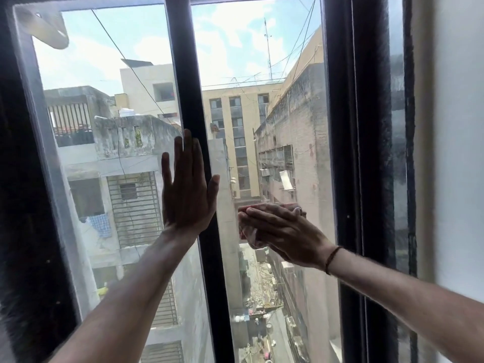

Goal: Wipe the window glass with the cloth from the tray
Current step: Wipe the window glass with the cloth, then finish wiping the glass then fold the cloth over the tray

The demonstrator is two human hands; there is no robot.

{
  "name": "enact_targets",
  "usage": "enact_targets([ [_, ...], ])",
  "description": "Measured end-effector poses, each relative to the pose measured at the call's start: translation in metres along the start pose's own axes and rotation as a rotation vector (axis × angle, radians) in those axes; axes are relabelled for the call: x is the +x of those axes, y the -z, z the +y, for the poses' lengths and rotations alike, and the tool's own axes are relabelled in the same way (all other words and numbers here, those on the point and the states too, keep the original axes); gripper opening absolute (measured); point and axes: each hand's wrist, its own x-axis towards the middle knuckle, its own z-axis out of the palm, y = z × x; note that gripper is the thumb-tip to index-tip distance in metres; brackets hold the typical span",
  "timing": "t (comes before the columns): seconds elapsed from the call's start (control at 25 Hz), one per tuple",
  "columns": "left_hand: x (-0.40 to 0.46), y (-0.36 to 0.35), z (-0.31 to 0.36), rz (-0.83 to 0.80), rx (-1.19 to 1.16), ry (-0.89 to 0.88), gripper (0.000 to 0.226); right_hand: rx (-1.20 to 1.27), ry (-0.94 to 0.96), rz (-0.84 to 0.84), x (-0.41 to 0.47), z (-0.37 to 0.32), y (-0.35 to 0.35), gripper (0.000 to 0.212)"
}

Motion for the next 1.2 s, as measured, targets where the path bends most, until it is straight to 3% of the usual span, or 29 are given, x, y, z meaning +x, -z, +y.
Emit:
enact_targets([
  [0.2, -0.002, 0.003, 0.001, -0.055, 0.047, -0.003, 0.078, 0.183, -0.511, 0.184, 0.049, 0.027, 0.011, 0.053],
  [0.24, 0.000, 0.006, 0.002, -0.069, 0.039, -0.001, 0.078, 0.138, -0.461, 0.185, 0.055, 0.023, 0.012, 0.053],
  [0.36, -0.003, 0.019, 0.004, -0.130, 0.014, 0.019, 0.080, -0.043, -0.066, 0.029, 0.017, 0.014, 0.023, 0.062],
  [0.4, -0.011, 0.029, 0.005, -0.171, -0.003, 0.024, 0.081, -0.045, -0.051, -0.036, 0.000, 0.008, 0.033, 0.064],
  [0.48, -0.047, 0.049, 0.009, -0.254, -0.088, -0.005, 0.081, 0.118, -0.244, -0.063, -0.026, -0.018, 0.045, 0.056],
  [0.56, -0.109, 0.072, 0.021, -0.343, -0.288, 0.044, 0.075, 0.696, -0.734, -0.016, -0.032, -0.056, 0.063, 0.035],
  [0.6, -0.146, 0.089, 0.028, -0.426, -0.408, 0.157, 0.070, 1.119, -1.030, -0.029, -0.032, -0.082, 0.075, 0.030],
  [0.68, -0.214, 0.121, 0.044, -0.653, -0.704, 0.568, 0.062, 1.888, -1.521, -0.082, -0.027, -0.129, 0.090, 0.031],
  [0.72, -0.246, 0.140, 0.049, -0.766, -0.871, 0.840, 0.060, 2.130, -1.659, -0.164, -0.026, -0.158, 0.095, 0.030],
  [0.8, -0.297, 0.165, 0.049, -0.952, -1.136, 1.341, 0.049, 2.384, -1.728, -0.362, -0.018, -0.218, 0.101, 0.029],
  [0.88, -0.359, 0.184, 0.036, -1.005, -1.200, 1.647, 0.033, 2.442, -1.787, -0.529, -0.013, -0.289, 0.096, 0.034],
  [1.0, -0.446, 0.218, 0.013, -0.903, -1.032, 1.931, 0.011, 2.354, -1.788, -0.845, -0.028, -0.393, 0.083, 0.051],
  [1.2, -0.607, 0.303, -0.007, -0.950, -0.643, 2.150, 0.023, 2.063, -1.568, -1.314, -0.103, -0.579, 0.083, 0.040],
])
